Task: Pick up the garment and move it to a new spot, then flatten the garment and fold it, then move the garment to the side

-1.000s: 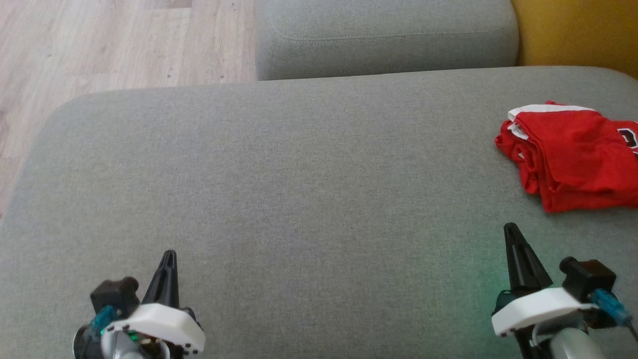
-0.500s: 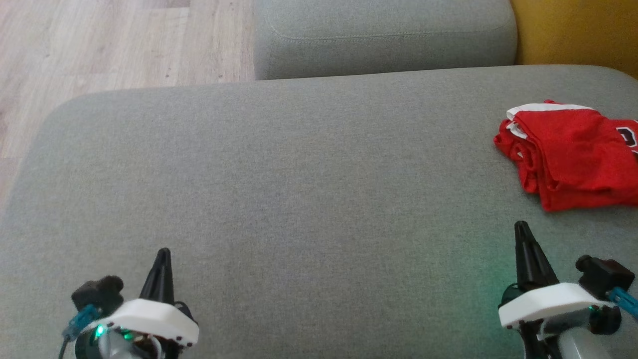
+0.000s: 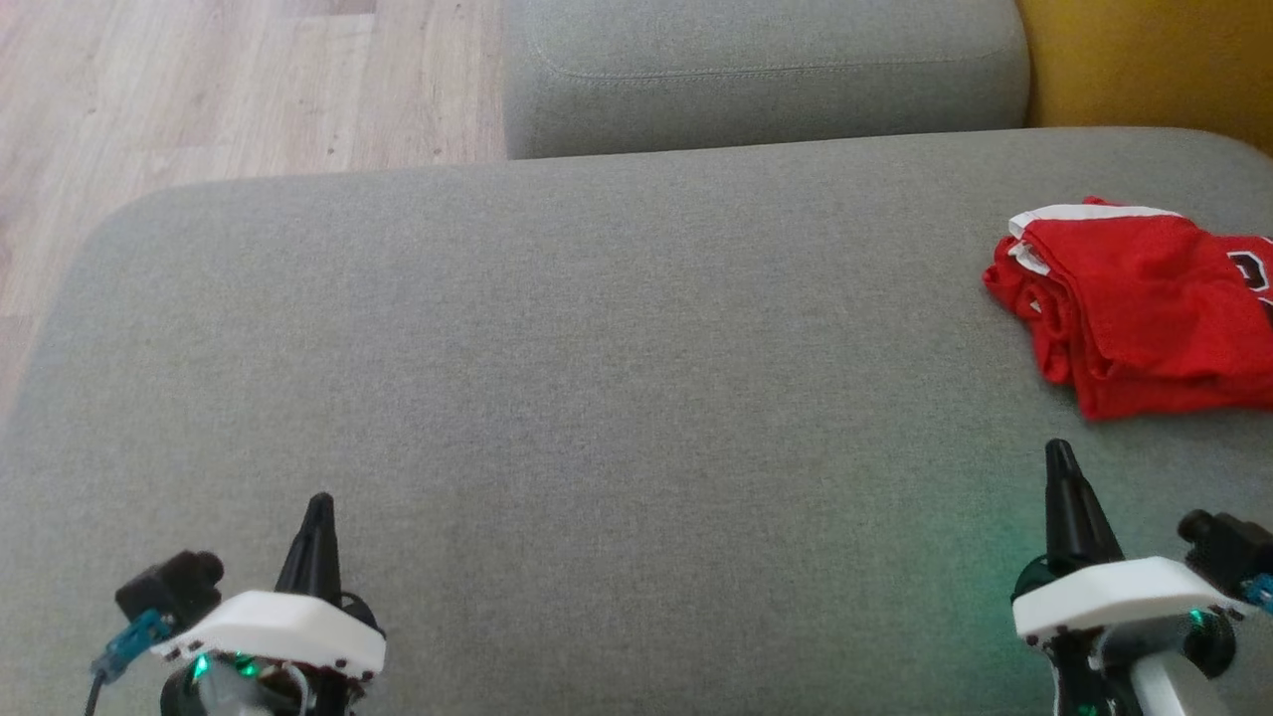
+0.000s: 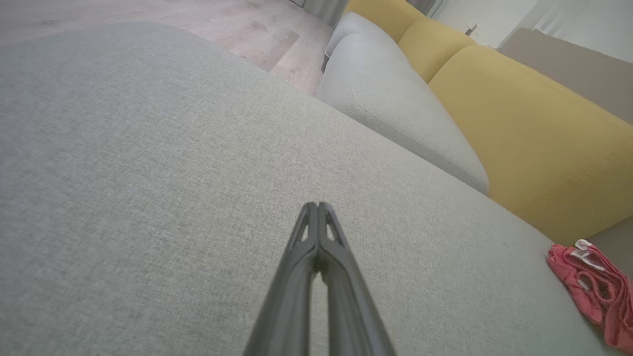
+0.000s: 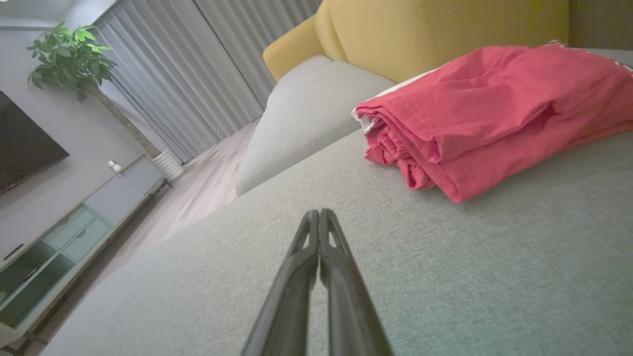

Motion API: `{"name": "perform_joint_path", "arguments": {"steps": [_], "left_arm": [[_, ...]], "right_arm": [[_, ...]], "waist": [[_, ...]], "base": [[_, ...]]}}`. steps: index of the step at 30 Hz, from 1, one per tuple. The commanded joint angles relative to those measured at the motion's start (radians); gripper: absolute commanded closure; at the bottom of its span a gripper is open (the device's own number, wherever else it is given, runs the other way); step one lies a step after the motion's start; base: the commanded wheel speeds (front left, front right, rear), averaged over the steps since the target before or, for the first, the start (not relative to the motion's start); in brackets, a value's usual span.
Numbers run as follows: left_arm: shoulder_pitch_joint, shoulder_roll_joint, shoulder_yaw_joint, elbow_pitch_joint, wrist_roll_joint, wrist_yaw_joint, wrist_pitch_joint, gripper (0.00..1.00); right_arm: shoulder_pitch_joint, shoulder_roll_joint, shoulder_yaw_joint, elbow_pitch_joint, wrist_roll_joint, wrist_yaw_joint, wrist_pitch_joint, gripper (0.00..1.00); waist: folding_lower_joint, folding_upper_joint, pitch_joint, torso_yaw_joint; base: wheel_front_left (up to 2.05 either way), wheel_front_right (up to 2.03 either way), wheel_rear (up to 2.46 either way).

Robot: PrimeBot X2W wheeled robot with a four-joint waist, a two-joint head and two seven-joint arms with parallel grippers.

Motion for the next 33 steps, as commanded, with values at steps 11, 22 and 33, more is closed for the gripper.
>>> {"name": "perform_joint_path", "arguments": {"steps": [11,22,33], "left_arm": [[-0.064,0.003,0.046,-0.045,-0.145,-0.017,0.035,1.00],[-0.069,0.000,0.067,-0.055,-0.266,-0.028,0.067,1.00],[-0.074,-0.004,0.087,-0.065,-0.387,-0.038,0.099,1.00]], "right_arm": [[-0.057,0.004,-0.023,-0.049,0.146,0.003,0.039,1.00],[-0.060,0.011,-0.041,-0.059,0.267,0.004,0.071,1.00],[-0.062,0.019,-0.059,-0.069,0.387,0.004,0.103,1.00]], "waist": [[0.0000,0.0000,0.001,-0.003],[0.0000,0.0000,0.003,-0.006],[0.0000,0.0000,0.004,-0.008]], "base": [[0.00,0.00,0.00],[0.00,0.00,0.00],[0.00,0.00,0.00]]}}
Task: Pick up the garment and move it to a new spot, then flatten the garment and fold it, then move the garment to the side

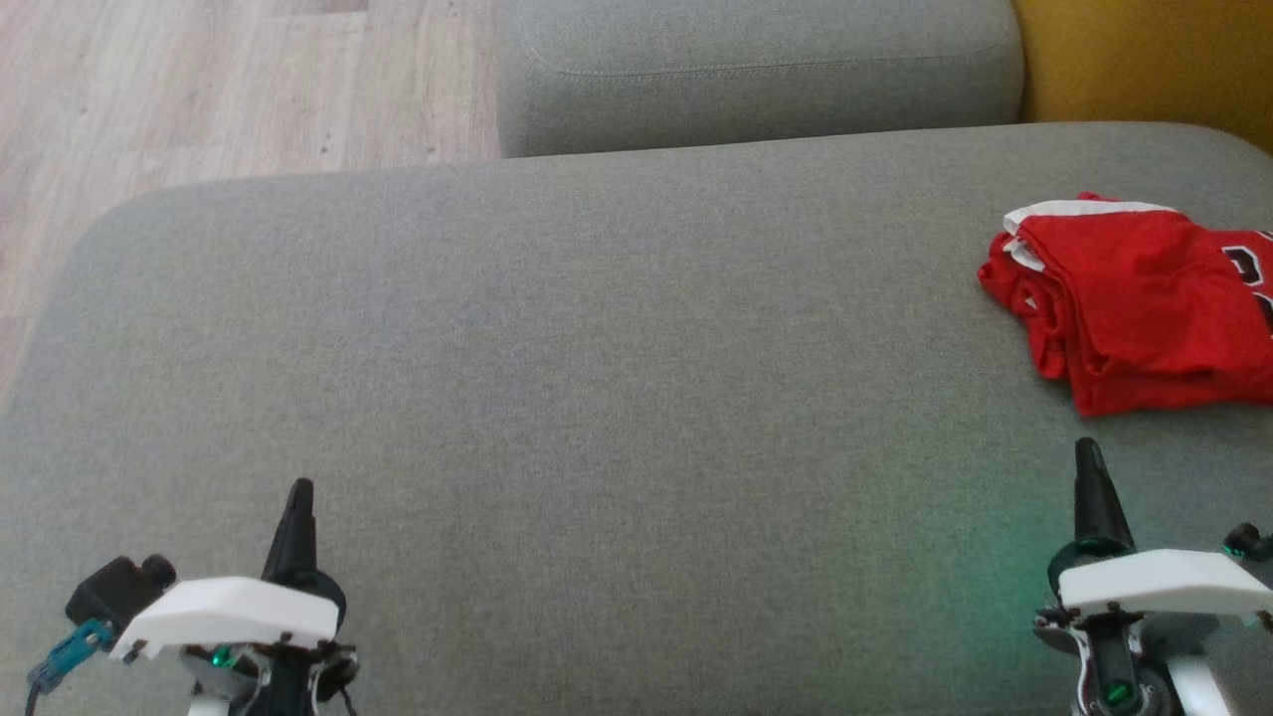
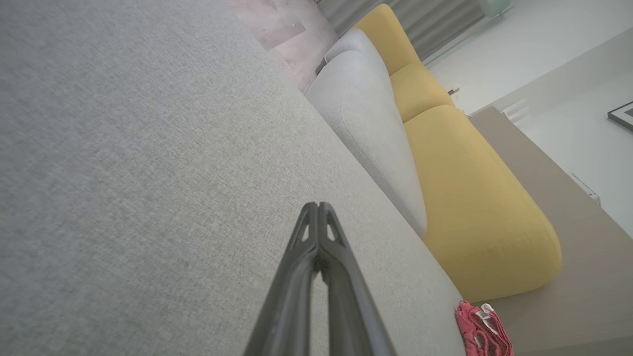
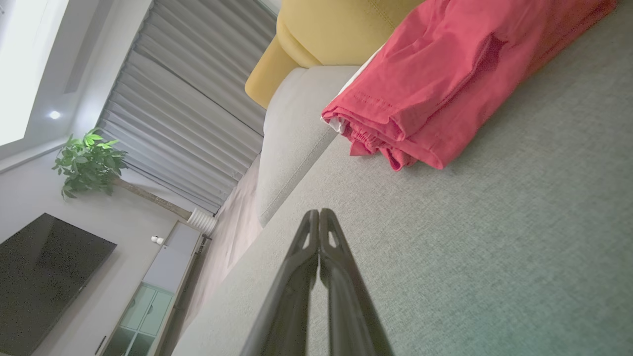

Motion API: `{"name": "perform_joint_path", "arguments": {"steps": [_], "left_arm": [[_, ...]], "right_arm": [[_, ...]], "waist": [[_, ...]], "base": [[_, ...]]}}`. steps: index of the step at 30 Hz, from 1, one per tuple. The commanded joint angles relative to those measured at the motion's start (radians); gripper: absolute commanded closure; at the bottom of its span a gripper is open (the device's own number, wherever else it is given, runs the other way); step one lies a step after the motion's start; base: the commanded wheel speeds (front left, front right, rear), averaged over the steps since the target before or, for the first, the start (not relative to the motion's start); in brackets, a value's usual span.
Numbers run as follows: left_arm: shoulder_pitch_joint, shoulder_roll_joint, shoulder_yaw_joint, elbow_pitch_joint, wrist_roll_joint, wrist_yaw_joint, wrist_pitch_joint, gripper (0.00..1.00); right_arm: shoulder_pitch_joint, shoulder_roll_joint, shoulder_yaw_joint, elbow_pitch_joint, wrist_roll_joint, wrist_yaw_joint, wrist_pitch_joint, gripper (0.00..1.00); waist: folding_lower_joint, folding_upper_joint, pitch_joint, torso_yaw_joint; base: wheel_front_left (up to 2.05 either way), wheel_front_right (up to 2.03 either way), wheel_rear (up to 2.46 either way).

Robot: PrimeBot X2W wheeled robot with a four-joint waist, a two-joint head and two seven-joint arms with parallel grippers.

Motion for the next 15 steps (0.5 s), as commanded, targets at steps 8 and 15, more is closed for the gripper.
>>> {"name": "perform_joint_path", "arguments": {"steps": [8,15], "left_arm": [[-0.061,0.005,0.042,-0.045,-0.104,-0.019,0.026,1.00],[-0.064,0.003,0.055,-0.051,-0.181,-0.026,0.046,1.00]], "right_arm": [[-0.061,0.002,-0.011,-0.047,0.105,0.005,0.030,1.00],[-0.062,0.007,-0.023,-0.053,0.182,0.005,0.050,1.00]], "waist": [[0.0000,0.0000,0.001,-0.002],[0.0000,0.0000,0.002,-0.004]], "base": [[0.00,0.00,0.00],[0.00,0.00,0.00]]}}
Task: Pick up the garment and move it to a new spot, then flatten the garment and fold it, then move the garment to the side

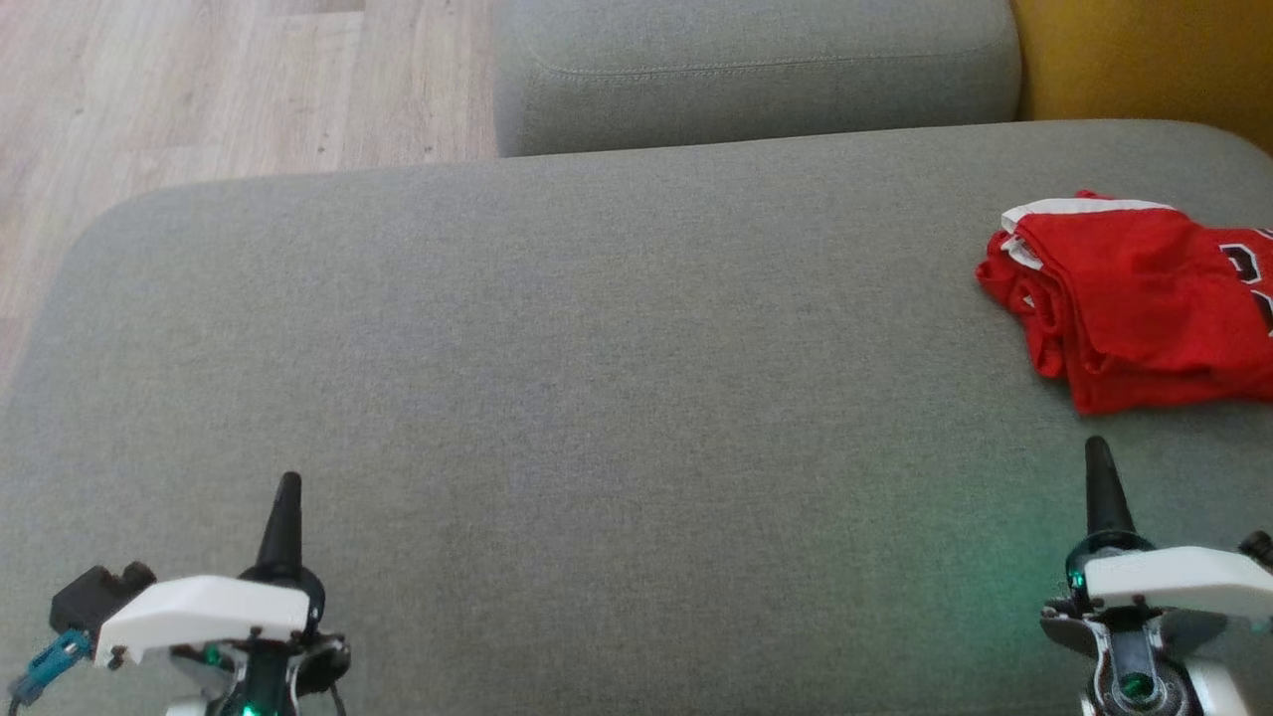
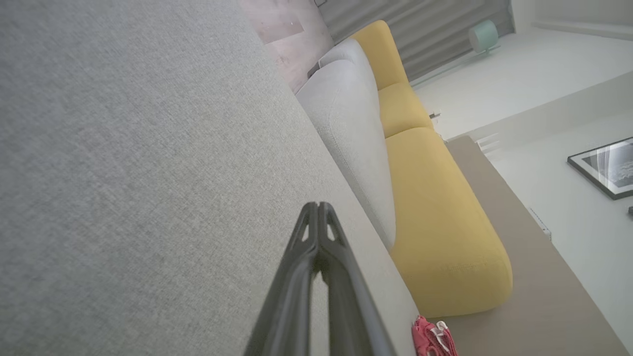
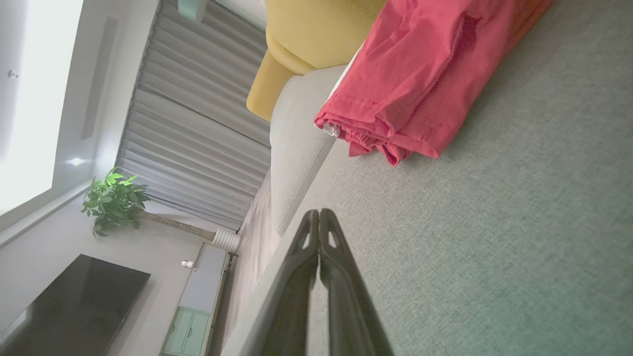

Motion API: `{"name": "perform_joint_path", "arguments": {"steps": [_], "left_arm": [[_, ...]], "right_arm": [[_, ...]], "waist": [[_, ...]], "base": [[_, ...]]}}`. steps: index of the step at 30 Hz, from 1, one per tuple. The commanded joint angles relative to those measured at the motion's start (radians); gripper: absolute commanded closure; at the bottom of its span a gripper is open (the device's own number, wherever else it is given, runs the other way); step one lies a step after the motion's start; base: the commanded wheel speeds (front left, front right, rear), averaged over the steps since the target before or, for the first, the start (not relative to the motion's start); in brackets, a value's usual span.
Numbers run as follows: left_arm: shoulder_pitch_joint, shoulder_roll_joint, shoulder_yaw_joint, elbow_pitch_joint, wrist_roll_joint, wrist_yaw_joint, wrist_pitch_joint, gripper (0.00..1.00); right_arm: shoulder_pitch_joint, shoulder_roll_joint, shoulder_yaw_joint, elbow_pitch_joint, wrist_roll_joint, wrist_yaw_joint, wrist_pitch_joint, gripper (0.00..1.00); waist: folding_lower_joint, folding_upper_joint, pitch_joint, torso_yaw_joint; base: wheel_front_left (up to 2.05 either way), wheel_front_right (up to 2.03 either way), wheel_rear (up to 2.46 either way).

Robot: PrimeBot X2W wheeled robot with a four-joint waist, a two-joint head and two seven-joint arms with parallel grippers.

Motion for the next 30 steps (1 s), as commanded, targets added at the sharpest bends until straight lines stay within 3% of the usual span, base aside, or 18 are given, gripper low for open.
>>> {"name": "perform_joint_path", "arguments": {"steps": [1,30], "left_arm": [[-0.061,0.005,0.028,-0.040,-0.028,-0.010,0.010,1.00],[-0.073,-0.003,0.080,-0.065,-0.337,-0.037,0.091,1.00]], "right_arm": [[-0.061,-0.002,0.004,-0.040,0.030,0.005,0.008,1.00],[-0.068,0.018,-0.041,-0.065,0.338,0.007,0.089,1.00]], "waist": [[0.0000,0.0000,0.000,0.000],[0.0000,0.0000,0.003,-0.007]], "base": [[0.00,0.00,0.00],[0.00,0.00,0.00]]}}
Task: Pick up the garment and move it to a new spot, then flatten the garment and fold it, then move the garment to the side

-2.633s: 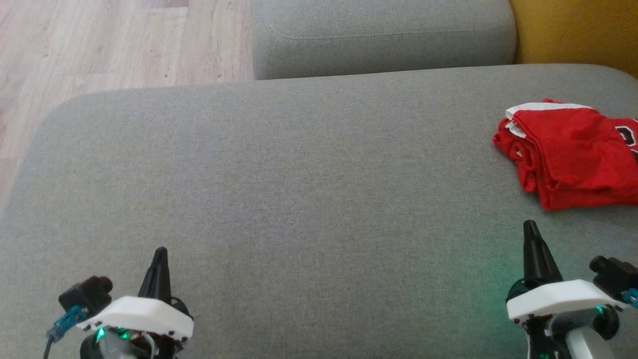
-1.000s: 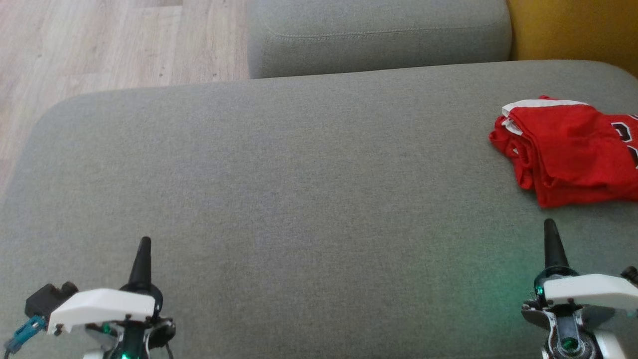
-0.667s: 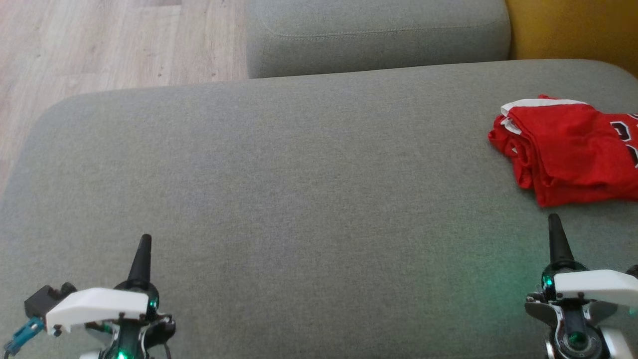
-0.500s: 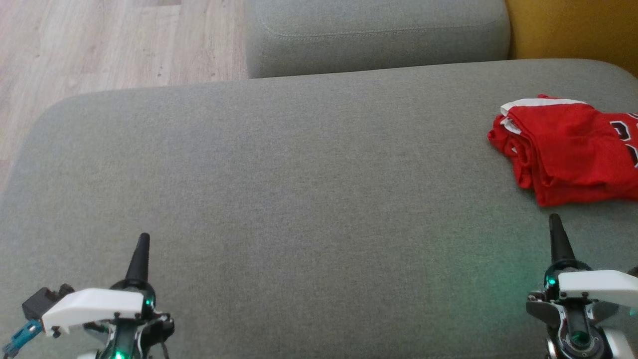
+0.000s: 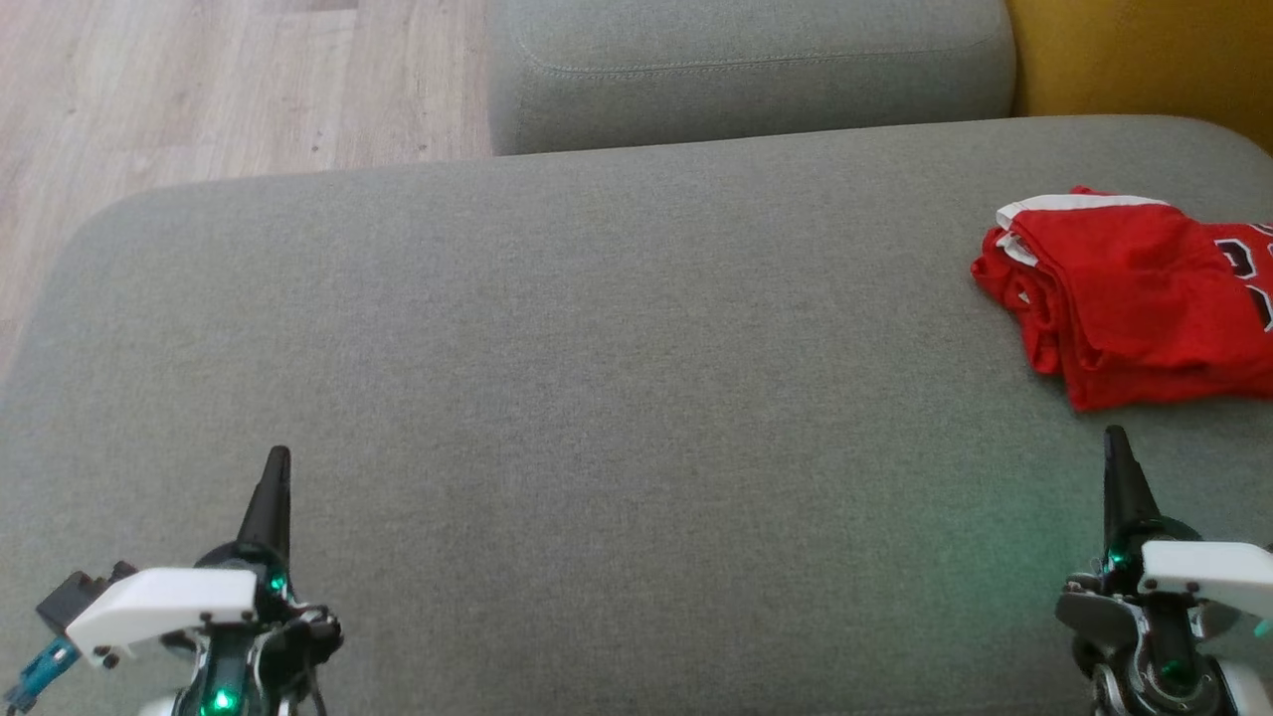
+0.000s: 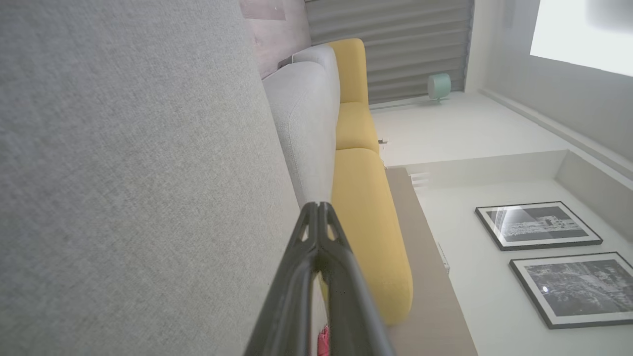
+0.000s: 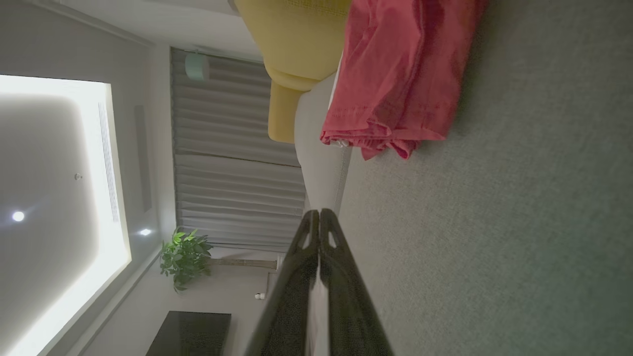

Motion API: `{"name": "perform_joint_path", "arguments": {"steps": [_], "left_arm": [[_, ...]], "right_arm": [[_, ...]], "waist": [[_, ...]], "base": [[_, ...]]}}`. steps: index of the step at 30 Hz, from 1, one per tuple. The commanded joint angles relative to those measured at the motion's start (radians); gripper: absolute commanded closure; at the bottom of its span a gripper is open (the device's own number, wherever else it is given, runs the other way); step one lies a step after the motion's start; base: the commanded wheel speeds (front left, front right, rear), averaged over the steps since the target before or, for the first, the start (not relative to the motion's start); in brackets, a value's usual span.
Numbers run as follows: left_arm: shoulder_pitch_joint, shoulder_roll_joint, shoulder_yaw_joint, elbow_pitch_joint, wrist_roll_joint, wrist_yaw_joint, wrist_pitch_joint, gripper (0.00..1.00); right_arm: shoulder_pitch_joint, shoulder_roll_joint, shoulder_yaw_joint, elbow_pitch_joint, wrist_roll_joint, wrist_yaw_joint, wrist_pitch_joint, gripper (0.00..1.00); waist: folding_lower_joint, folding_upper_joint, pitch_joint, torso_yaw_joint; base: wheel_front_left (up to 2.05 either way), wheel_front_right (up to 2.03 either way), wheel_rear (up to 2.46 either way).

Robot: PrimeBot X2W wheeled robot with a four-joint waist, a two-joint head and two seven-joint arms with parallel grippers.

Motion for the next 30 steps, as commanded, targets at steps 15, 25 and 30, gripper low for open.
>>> {"name": "perform_joint_path", "arguments": {"steps": [15,25,30], "left_arm": [[-0.060,0.002,0.065,-0.049,-0.172,-0.024,0.046,1.00],[-0.060,0.002,0.065,-0.049,-0.172,-0.024,0.046,1.00],[-0.060,0.002,0.065,-0.049,-0.172,-0.024,0.046,1.00]], "right_arm": [[-0.055,0.012,-0.009,-0.054,0.174,0.008,0.051,1.00],[-0.055,0.012,-0.009,-0.054,0.174,0.008,0.051,1.00],[-0.055,0.012,-0.009,-0.054,0.174,0.008,0.051,1.00]], "waist": [[0.0000,0.0000,0.002,-0.003],[0.0000,0.0000,0.002,-0.003],[0.0000,0.0000,0.002,-0.003]], "base": [[0.00,0.00,0.00],[0.00,0.00,0.00],[0.00,0.00,0.00]]}}
